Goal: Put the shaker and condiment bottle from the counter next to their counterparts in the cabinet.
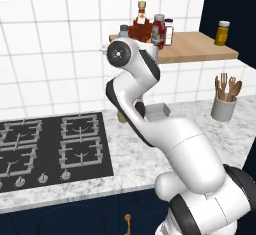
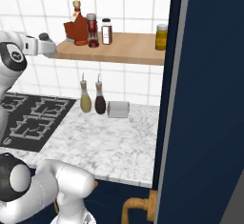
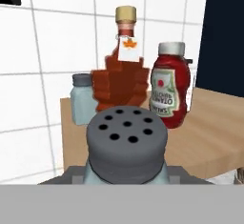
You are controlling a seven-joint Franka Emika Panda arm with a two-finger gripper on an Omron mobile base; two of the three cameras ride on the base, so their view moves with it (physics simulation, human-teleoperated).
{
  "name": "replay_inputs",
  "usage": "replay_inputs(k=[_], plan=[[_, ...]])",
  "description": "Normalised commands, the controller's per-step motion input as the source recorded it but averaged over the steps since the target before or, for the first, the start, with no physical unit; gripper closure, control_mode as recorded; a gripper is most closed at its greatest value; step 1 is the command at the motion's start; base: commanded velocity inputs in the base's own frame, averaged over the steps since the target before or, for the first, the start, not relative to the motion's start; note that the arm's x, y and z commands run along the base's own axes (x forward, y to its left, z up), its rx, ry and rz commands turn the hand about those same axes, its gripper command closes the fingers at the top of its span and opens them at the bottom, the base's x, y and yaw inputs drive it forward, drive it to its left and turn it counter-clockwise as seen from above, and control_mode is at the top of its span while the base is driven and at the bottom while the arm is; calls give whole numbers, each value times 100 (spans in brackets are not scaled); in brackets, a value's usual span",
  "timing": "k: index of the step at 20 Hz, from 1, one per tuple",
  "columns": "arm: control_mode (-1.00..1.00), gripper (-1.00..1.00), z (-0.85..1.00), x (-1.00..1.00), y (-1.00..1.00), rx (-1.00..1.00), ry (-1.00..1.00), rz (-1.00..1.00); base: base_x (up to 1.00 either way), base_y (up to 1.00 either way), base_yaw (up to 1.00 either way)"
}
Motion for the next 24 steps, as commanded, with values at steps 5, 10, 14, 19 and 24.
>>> replay_inputs(k=[5,10,14,19,24], plan=[[-100,100,0,41,0,-14,18,0,0,0,0],[-100,100,0,13,0,-1,4,0,0,0,0],[-100,100,-1,18,0,14,0,-1,0,0,0],[-100,100,-1,38,-9,21,0,-1,0,0,0],[-100,100,0,13,-4,10,0,0,0,0,0]])
